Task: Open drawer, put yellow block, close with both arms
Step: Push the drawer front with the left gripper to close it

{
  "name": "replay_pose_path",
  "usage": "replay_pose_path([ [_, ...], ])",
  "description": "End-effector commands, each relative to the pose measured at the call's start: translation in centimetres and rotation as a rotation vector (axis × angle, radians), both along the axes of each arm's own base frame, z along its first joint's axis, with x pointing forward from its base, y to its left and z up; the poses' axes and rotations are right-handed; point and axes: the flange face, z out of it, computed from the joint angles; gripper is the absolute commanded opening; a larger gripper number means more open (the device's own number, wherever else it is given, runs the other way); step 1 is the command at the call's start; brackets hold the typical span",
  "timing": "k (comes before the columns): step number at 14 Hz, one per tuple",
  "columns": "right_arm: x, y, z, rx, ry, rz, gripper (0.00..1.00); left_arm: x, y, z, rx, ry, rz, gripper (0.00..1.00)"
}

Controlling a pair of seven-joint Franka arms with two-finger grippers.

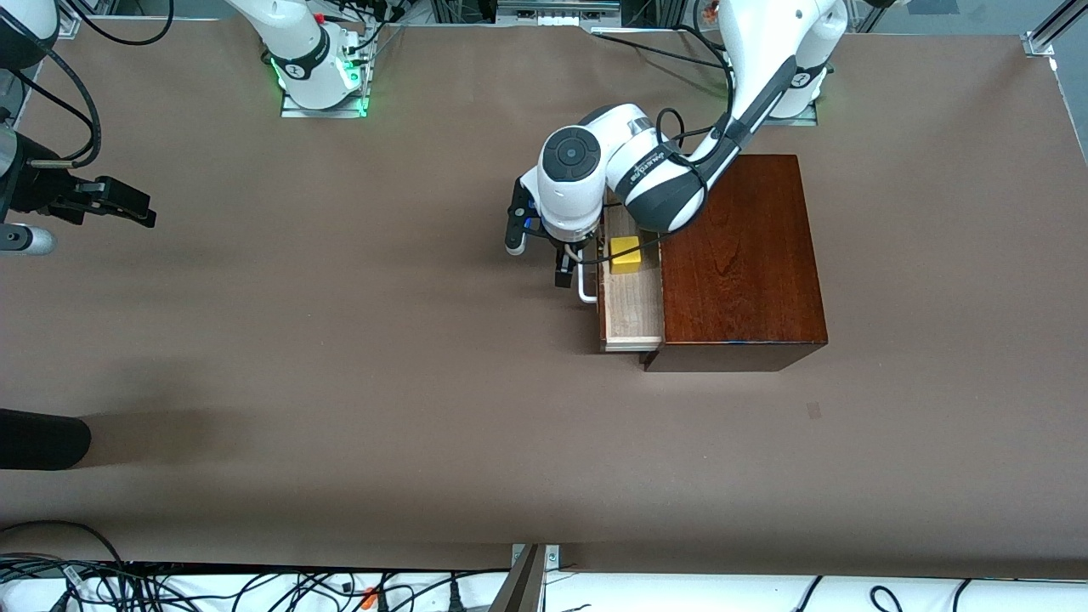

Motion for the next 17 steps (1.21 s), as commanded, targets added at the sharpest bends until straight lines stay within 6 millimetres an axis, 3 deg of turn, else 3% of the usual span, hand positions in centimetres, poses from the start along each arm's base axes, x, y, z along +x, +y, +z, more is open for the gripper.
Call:
replay_pose_path([
  [1, -0.4, -0.2, 0.0, 0.000, -0.001, -0.014, 1.00, 1.5, 2.7, 0.1, 0.085, 0.022, -0.009, 1.00],
  [7, -0.2, -0.2, 1.2, -0.001, -0.022, -0.012, 1.00, 2.9, 5.5, 0.3, 0.145, 0.047, 0.007, 1.00],
  [17, -0.4, 0.0, 0.8, -0.009, -0.062, -0.006, 1.00, 4.6, 8.2, 1.1, 0.156, 0.051, 0.050, 1.00],
])
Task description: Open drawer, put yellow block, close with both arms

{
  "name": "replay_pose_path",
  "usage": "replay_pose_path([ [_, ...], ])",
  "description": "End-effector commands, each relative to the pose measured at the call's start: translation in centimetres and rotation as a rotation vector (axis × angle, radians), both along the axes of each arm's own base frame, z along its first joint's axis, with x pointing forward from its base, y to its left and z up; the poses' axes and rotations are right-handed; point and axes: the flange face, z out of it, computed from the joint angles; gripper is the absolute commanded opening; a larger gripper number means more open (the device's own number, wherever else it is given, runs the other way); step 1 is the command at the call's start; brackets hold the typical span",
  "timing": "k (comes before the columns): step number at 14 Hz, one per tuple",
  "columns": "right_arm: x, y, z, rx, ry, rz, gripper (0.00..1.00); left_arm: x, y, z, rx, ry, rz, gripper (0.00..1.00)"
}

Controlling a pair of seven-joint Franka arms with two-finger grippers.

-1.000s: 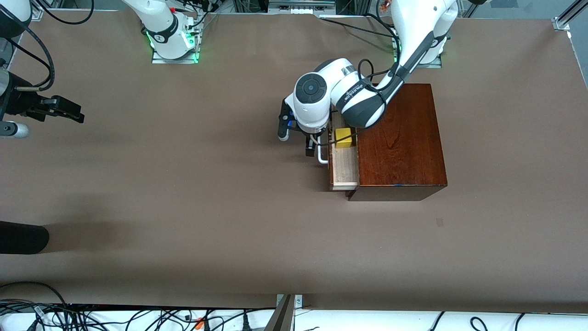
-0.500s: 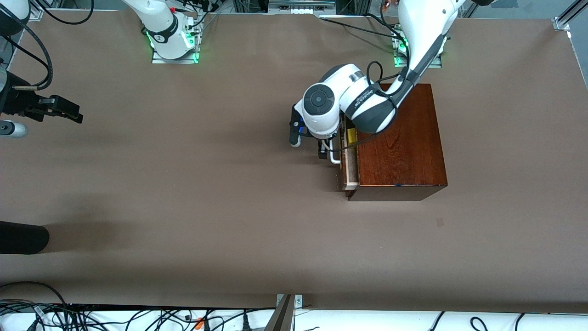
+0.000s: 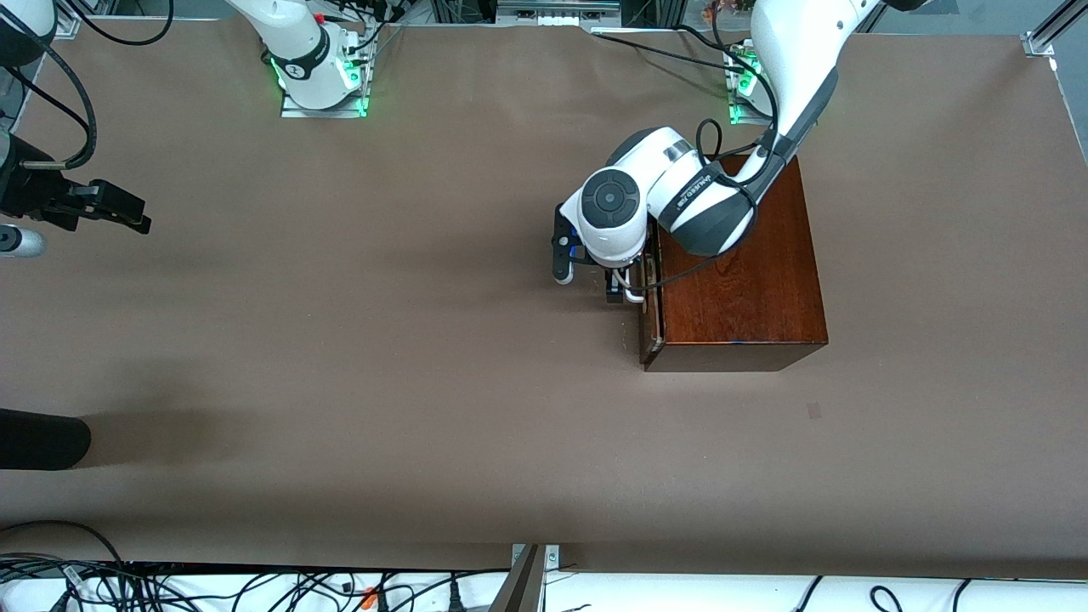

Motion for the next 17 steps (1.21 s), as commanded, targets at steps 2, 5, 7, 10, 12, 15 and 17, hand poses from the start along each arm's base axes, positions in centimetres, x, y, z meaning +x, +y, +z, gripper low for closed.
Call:
replay_pose_path([
  [2, -1.1, -0.1, 0.2, -0.005, -0.018, -0.007, 1.00, 1.5, 2.2, 1.8, 0.042, -0.037, -0.031, 1.00],
  [5, -0.7, 0.0, 0.0, 0.002, -0.018, -0.008, 1.00, 1.4, 2.3, 2.3, 0.050, -0.037, -0.030, 1.00],
  [7, -0.7, 0.0, 0.2, 0.001, -0.015, -0.008, 1.00, 1.5, 2.5, 2.5, 0.050, -0.038, -0.027, 1.00],
  [10, -0.7, -0.1, 0.3, 0.002, -0.021, -0.011, 1.00, 1.2, 1.8, 3.0, 0.028, -0.035, -0.022, 1.00],
  [12, -0.7, -0.2, 0.8, 0.001, -0.029, -0.013, 1.00, 0.1, 0.4, 5.2, -0.015, -0.035, -0.009, 1.00],
  [15, -0.7, -0.3, 1.2, 0.000, -0.033, -0.014, 1.00, 0.1, 1.9, 9.5, -0.076, 0.014, 0.071, 1.00],
  [17, -0.8, -0.2, 1.4, 0.000, -0.038, -0.013, 1.00, 0.5, 4.6, 12.7, -0.094, 0.057, 0.146, 1.00],
])
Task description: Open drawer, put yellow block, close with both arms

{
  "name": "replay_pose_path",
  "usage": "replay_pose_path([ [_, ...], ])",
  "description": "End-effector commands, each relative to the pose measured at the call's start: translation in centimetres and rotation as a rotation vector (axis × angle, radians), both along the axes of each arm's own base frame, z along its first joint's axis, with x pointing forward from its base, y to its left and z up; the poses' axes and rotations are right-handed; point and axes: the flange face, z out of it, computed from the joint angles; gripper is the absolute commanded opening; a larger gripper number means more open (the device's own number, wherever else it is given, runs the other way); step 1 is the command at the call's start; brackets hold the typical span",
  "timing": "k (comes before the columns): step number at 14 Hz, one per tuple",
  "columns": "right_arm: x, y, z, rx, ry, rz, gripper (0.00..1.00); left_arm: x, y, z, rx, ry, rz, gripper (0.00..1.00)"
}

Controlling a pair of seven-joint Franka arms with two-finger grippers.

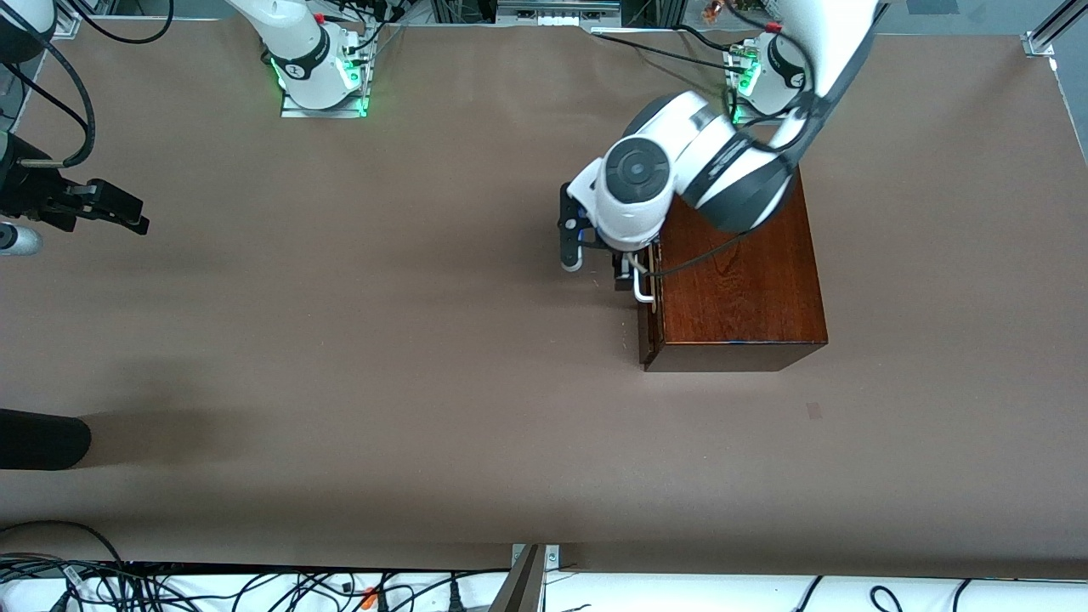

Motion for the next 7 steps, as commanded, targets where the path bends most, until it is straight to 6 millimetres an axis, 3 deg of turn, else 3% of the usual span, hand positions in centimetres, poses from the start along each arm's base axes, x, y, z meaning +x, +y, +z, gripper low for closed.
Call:
replay_pose_path([
  [1, -0.7, -0.3, 1.2, 0.000, -0.022, -0.010, 1.00, 0.6, 4.9, 5.4, -0.023, 0.048, 0.103, 1.00],
  [3, -0.7, -0.2, 1.2, 0.000, -0.021, -0.007, 1.00, 1.9, 10.8, 8.5, 0.008, 0.072, 0.267, 1.00],
  [7, -0.7, -0.3, 1.5, 0.000, -0.027, -0.007, 1.00, 4.2, 20.6, 16.2, 0.068, 0.069, 0.509, 1.00],
])
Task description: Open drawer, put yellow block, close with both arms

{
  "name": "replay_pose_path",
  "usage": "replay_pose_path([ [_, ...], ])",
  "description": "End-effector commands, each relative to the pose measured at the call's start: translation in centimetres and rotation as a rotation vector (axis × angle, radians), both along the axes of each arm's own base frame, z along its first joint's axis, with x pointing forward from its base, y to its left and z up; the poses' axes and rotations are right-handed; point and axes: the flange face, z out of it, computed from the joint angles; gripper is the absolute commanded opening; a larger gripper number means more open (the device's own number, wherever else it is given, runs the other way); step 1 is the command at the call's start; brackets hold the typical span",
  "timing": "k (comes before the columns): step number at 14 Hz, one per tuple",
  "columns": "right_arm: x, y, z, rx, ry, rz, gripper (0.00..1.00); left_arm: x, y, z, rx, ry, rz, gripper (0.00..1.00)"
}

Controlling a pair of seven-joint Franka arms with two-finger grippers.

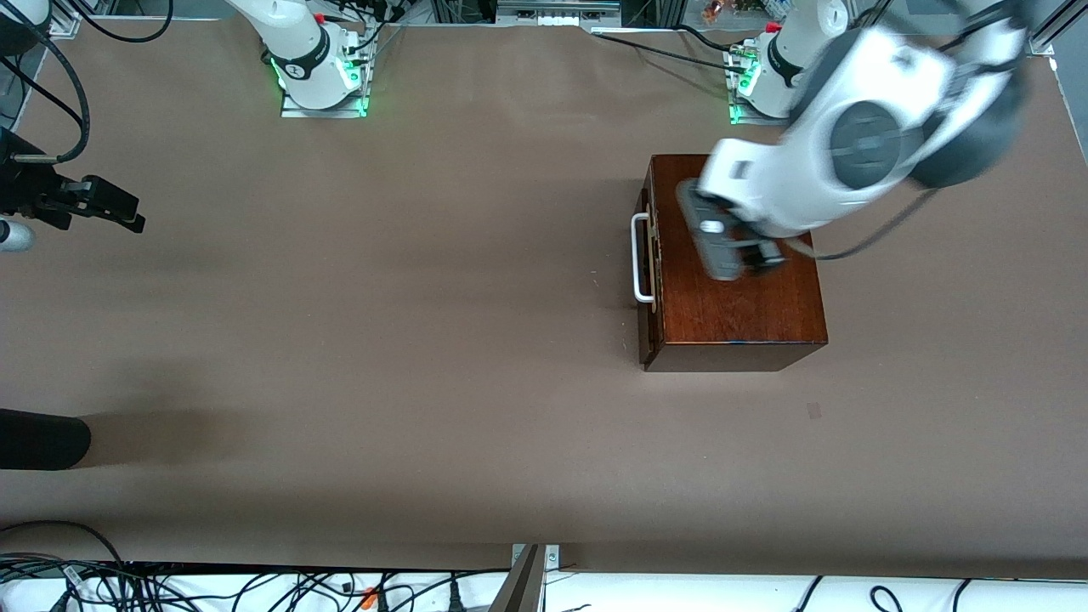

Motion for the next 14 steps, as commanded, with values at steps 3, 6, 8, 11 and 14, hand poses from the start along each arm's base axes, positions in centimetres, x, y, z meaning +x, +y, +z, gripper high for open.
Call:
replay_pose_path([
  [3, -0.5, -0.2, 0.9, 0.000, -0.015, -0.006, 1.00, 0.6, 8.2, 4.5, 0.082, 0.037, 0.221, 1.00],
  [6, -0.5, -0.2, 0.9, 0.000, -0.016, -0.006, 1.00, -0.1, 10.7, 7.5, 0.144, -0.045, 0.269, 1.00],
  [8, -0.5, -0.2, 0.9, 0.000, -0.015, -0.006, 1.00, -0.7, 12.6, 9.0, 0.172, -0.078, 0.336, 1.00],
  [11, -0.5, -0.2, 0.9, 0.000, -0.016, -0.006, 1.00, -0.7, 15.0, 10.3, 0.200, -0.153, 0.565, 1.00],
  [14, -0.5, -0.2, 0.9, 0.000, -0.015, -0.006, 1.00, -2.9, 16.0, 12.0, 0.208, -0.283, 0.993, 1.00],
])
